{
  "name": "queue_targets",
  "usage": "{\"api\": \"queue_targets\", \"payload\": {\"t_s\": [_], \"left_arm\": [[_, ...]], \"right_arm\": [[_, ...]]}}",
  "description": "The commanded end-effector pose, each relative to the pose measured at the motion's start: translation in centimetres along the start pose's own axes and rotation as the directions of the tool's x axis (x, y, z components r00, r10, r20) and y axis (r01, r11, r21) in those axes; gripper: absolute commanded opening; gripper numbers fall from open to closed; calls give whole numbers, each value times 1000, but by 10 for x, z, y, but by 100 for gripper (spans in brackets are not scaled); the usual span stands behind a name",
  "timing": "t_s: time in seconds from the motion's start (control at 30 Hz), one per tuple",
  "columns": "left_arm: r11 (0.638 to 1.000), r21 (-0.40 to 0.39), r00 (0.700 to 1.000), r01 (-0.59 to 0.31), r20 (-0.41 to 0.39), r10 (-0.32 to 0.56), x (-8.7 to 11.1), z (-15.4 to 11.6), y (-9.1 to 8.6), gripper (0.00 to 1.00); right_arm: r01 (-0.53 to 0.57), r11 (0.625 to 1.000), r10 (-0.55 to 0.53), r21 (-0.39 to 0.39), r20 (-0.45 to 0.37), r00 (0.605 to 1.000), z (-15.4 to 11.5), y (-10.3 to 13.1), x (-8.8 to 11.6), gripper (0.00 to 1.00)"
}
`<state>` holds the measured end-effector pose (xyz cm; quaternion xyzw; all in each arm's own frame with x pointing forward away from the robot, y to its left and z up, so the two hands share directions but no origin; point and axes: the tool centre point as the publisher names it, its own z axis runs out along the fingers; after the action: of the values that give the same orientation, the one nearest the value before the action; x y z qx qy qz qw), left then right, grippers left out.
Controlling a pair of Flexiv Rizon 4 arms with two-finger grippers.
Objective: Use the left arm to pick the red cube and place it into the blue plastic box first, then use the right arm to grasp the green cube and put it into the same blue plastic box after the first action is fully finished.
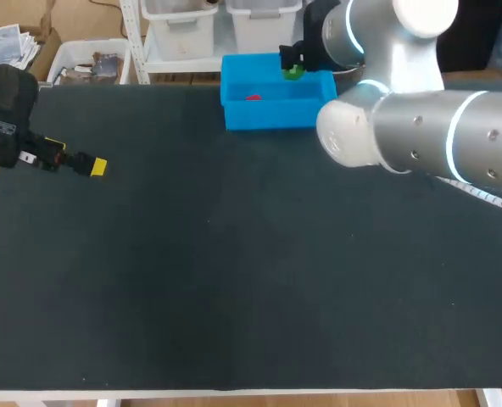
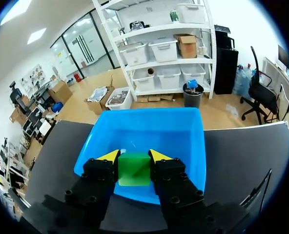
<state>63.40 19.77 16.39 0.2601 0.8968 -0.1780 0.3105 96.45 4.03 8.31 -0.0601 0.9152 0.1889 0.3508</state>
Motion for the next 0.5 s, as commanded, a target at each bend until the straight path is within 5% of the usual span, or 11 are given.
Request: {"api": "queue_targets", "payload": {"t_s": [0.03,0.5], "left_arm": [[1000,5,1000,-2,5,2,1,0,1,100],[1000,5,1000,-2,5,2,1,0,1,100]], "right_arm": [[0,1000,0,-6,-26,1000,7,-4,-2,0],[-21,1000,22,7,-74,997,28,-15,7,0]]}}
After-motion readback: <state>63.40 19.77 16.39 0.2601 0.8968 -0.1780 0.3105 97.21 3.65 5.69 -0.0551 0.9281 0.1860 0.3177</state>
